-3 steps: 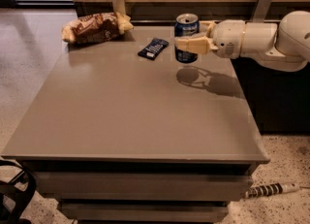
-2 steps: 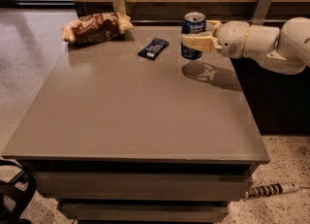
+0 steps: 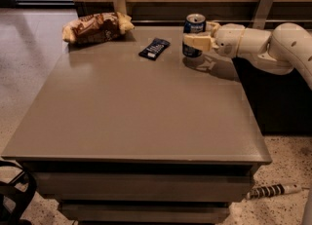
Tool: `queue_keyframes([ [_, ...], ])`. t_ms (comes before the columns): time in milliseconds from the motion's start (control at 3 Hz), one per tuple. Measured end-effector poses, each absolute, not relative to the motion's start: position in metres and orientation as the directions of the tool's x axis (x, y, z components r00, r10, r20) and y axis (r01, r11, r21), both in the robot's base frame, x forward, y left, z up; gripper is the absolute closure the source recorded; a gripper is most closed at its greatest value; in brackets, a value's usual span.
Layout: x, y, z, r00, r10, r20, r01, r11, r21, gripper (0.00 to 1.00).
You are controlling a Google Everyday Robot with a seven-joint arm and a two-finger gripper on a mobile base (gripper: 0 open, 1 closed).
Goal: Move pepsi can near rxbar blueberry
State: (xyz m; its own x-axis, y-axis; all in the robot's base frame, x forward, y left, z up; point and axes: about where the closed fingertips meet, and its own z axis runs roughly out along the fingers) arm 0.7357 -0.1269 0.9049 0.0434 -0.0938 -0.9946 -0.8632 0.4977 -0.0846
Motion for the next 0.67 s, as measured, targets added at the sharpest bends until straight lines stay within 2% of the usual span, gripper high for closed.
queue_keyframes([
  [667,0.74,-0.113,0.874,0.005,-0.103,-0.995,-0.873,0.485,-0.054,1.0],
])
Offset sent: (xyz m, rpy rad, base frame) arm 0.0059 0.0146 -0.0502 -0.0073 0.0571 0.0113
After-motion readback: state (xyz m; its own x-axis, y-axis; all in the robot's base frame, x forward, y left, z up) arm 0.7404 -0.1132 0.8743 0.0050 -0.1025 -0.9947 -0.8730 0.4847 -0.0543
